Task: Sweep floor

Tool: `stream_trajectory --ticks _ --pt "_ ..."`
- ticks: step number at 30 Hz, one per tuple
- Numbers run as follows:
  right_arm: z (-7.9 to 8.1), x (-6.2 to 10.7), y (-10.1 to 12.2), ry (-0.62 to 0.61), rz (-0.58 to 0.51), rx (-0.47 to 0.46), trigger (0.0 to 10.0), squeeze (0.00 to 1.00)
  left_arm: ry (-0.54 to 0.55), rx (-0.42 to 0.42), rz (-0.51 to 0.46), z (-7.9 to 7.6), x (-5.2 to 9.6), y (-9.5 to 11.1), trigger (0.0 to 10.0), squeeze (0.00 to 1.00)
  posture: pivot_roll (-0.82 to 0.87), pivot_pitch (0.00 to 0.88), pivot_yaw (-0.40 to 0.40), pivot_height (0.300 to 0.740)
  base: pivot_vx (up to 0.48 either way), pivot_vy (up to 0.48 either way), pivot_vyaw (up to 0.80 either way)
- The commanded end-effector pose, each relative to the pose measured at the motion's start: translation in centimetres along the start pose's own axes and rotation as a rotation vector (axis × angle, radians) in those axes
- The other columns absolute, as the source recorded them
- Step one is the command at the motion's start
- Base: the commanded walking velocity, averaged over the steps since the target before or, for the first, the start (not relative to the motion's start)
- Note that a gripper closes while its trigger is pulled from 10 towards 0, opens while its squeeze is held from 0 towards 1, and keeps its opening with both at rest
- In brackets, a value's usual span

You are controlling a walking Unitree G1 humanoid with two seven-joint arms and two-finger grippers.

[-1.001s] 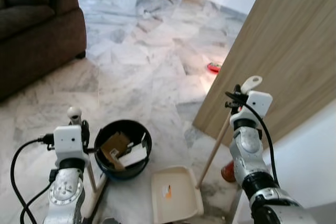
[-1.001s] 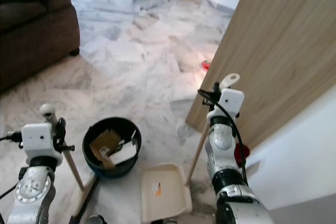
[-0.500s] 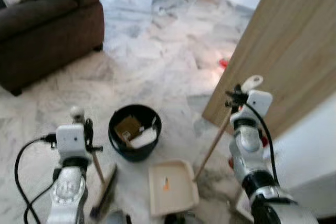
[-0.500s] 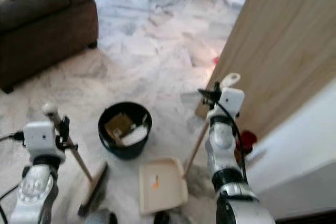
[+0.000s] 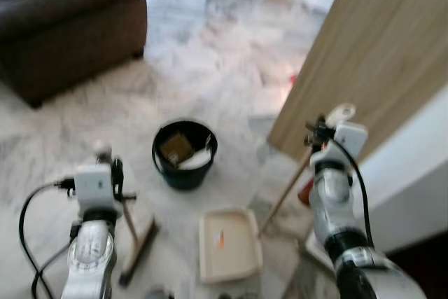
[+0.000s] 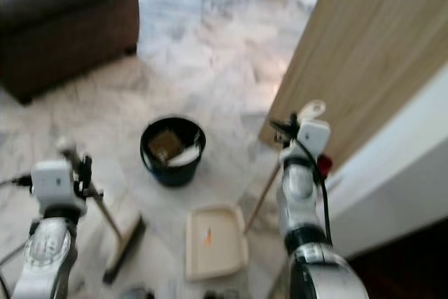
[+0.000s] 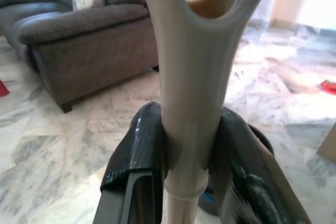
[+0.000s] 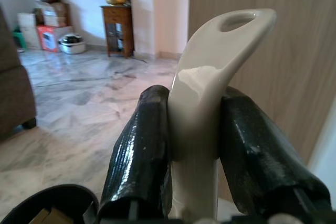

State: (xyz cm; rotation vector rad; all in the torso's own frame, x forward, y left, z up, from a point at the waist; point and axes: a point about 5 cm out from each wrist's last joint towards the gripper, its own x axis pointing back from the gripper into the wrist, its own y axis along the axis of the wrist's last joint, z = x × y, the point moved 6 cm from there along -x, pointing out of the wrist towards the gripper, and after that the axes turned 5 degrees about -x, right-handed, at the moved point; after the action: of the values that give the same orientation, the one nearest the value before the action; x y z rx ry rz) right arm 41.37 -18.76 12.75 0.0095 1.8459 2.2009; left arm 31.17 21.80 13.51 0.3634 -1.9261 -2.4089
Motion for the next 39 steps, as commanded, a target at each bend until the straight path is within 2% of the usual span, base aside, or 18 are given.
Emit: stream_trajectory --ticks 1,23,39 --pt "-0.7 -0.2 0.8 -0.011 -0.033 0.004 10.0 0.00 -0.008 -0.003 -0.034 -0.4 -0.1 0.6 10.0 0.00 0.17 0.087 -0.160 0.740 0.000 0.000 0.00" --pt "-1.4 -0.3 0.8 -0.033 -0.028 0.028 10.0 0.00 -0.008 0.002 -0.058 -0.4 -0.8 1.2 10.0 0.00 0.15 0.112 -0.153 0.740 0.000 0.000 -0.74" --pt "-2.0 -0.2 0.7 -0.053 -0.020 0.049 10.0 0.00 -0.021 -0.001 -0.060 -0.7 -1.0 1.1 10.0 0.00 0.15 0.097 -0.153 0.740 0.000 0.000 -0.80"
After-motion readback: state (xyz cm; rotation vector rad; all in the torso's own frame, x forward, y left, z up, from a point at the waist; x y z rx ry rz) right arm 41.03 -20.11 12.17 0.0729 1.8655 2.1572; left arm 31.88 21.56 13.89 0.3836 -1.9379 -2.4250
